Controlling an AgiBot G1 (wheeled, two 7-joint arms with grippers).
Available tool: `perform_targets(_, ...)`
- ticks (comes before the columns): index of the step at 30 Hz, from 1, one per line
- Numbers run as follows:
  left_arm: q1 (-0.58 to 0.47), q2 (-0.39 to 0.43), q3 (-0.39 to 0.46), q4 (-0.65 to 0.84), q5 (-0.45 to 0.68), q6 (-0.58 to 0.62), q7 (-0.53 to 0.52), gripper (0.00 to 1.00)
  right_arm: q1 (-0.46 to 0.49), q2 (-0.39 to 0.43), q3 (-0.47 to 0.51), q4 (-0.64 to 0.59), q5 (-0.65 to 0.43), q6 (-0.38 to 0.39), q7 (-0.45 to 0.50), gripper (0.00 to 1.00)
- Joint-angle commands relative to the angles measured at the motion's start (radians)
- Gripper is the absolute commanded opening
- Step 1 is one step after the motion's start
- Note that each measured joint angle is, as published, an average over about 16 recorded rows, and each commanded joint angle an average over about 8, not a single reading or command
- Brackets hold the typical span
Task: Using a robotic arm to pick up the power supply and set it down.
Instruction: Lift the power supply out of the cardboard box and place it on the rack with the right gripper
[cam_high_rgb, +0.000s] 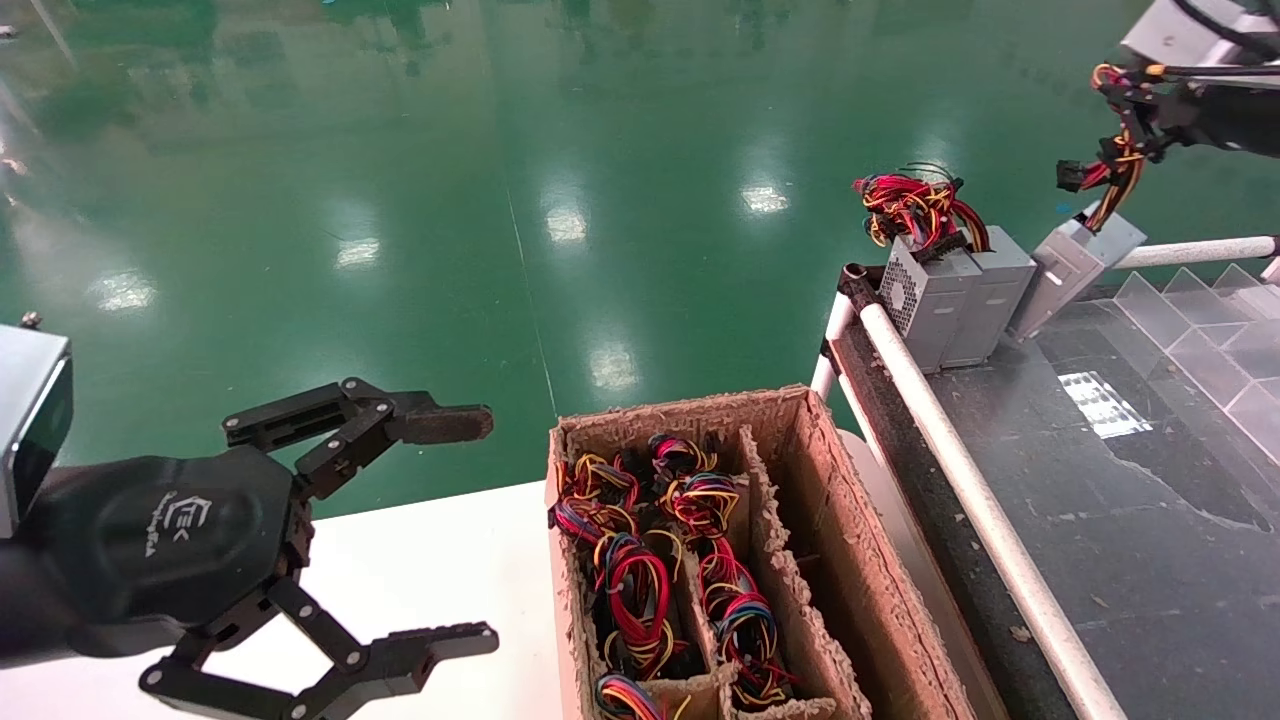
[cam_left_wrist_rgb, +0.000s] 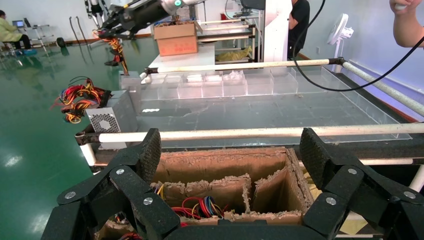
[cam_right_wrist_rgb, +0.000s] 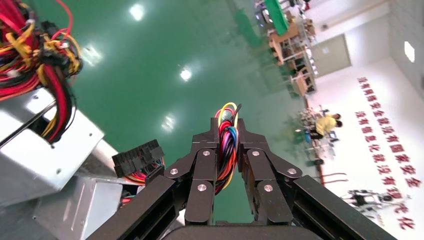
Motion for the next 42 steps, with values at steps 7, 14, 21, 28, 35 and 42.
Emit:
perform_targets(7,0.0,0.0,0.0,0.0,0.0,0.0,0.0,1.0,-0.014,-0.038,-0.007,-0.006,-0.01,0.08,-0.007,0.0)
perform_targets(14,0.0,0.0,0.0,0.0,0.0,0.0,0.0,1.0,-0.014,-0.021,-0.018,-0.011,-0.027,0.084,-0.022,0.0)
perform_targets(21,0.0,0.0,0.001,0.0,0.0,0.0,0.0,1.0,-0.011,0.001,-0.026,-0.013,-0.038,0.059,-0.033,0.0)
perform_targets(28,0.0,0.0,0.001,0.0,-0.001,0.0,0.0,1.0,-0.011,0.007,-0.033,-0.013,-0.048,0.025,-0.041,0.0)
perform_targets(35,0.0,0.0,0.001,0.0,-0.001,0.0,0.0,1.0,-0.012,-0.019,-0.036,-0.005,-0.052,0.004,-0.049,0.0)
perform_targets(42,0.0,0.0,0.001,0.0,-0.001,0.0,0.001,1.0,-0.019,-0.059,-0.037,-0.002,-0.054,0.016,-0.055,0.0)
